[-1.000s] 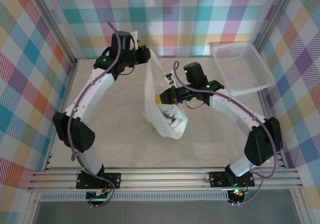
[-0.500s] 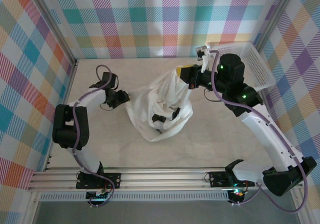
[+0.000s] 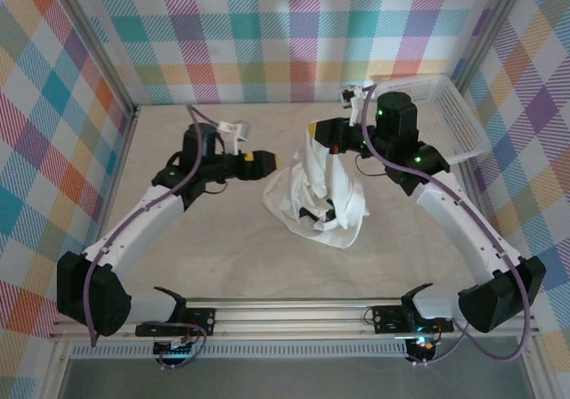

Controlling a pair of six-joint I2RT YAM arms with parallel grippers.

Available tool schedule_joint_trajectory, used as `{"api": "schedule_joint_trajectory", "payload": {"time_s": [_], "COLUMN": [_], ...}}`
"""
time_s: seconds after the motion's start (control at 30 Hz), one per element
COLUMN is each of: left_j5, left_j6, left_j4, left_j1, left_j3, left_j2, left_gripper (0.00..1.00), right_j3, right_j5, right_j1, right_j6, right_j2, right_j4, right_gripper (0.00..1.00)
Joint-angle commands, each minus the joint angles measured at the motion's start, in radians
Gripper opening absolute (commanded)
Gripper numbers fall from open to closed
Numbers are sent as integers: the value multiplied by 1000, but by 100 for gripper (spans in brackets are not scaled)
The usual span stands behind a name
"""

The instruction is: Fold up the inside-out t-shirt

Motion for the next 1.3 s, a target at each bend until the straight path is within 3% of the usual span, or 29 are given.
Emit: {"api": "schedule_joint_trajectory", "payload": {"time_s": [0.0, 0.07, 0.17, 0.23, 0.27, 0.33, 0.37, 0.47, 0.57, 0.67, 0.83, 0.97, 1.03, 1.2, 1.27], "left_j5": [-178, -263, -118, -38, -27, -55, -79, -24, 71, 116, 185, 187, 171, 109, 101], "left_j6": [40, -9, -55, -120, -137, -159, -183, -334, -480, -427, -382, -383, -386, -386, -384], "left_j4": [-85, -124, 45, 140, 151, 123, 109, 182, 270, 130, 16, -4, -15, -69, -73], "left_j1": [-62, -59, -58, -58, -58, -53, -42, 44, 135, 151, 145, 134, 121, 104, 104], "left_j3": [60, 76, 76, 77, 92, 110, 106, 44, 8, 88, 115, 109, 119, 151, 155], "left_j2": [105, 197, 322, 382, 407, 421, 406, 298, 173, 109, 103, 114, 116, 108, 100], "left_gripper": [89, 89, 87, 80, 68, 17, 0, 0, 0, 0, 0, 0, 0, 0, 0], "right_j3": [58, 58, 42, 40, 43, 39, 21, -156, -500, -693, -576, -488, -415, -288, -241], "right_j5": [-67, -75, -79, -67, -47, 16, 54, 201, 344, 274, 156, 22, 41, 192, 251], "right_j1": [-5, -4, -5, -5, -6, -13, -21, -46, -46, -46, -38, 82, 148, 234, 236], "right_j6": [27, 42, 66, 66, 58, 40, 27, -65, -112, -116, -208, -438, -493, -452, -412], "right_j2": [6, 8, 5, 5, 4, -4, -16, -88, -184, -200, -158, -81, 12, 235, 312], "right_j4": [64, 67, 92, 76, 55, -7, -37, -84, 15, 85, 43, 169, 206, 351, 355], "right_gripper": [0, 0, 0, 0, 0, 0, 0, 0, 3, 12, 47, 71, 72, 75, 64]}}
